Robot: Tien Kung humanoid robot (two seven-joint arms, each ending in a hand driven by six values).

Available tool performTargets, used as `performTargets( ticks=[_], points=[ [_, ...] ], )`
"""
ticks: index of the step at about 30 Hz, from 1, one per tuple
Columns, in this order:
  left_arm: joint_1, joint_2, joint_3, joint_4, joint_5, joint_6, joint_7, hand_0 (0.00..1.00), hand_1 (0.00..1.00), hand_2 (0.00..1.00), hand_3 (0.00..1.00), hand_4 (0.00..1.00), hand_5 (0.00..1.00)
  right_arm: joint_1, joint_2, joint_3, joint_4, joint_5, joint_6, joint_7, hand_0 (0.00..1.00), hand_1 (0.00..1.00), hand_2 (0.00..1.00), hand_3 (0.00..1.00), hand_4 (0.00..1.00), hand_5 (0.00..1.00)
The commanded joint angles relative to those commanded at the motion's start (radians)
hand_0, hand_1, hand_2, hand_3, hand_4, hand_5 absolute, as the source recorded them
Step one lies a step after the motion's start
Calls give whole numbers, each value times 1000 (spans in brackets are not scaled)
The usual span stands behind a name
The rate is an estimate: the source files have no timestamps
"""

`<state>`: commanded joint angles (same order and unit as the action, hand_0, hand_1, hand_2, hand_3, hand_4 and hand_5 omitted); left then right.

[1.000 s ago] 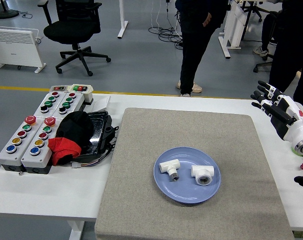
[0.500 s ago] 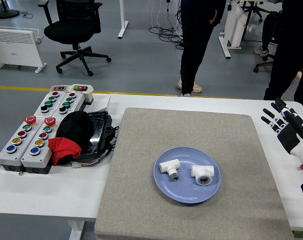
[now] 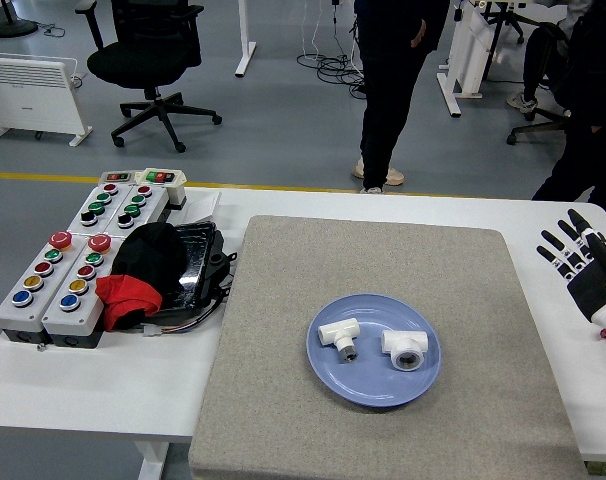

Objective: Pick pipe place plate twice

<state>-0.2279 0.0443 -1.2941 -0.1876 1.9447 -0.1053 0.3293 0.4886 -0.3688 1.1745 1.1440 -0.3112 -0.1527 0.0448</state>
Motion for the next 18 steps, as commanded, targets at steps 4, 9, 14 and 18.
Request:
performTargets(
  ticks=[4,9,14,18],
  points=[
    [-1,0,-2,0,3,-1,0,734,745,704,652,410,998,-11,0,8,1,2,-1,7,881,829,928,905,649,641],
    [-3,1,-2,0,3,-1,0,734,745,704,652,410,998,-26,3,20,4,0,0,22,881,829,928,905,649,641],
    [-3,1,-4,0,5,-1,0,734,743,703,651,410,998,-47,7,34,22,-12,0,36,873,821,920,897,645,649],
    [-4,1,-5,0,8,-1,0,734,744,703,650,410,998,-69,15,46,44,-32,3,44,864,817,914,888,643,653]
  ],
)
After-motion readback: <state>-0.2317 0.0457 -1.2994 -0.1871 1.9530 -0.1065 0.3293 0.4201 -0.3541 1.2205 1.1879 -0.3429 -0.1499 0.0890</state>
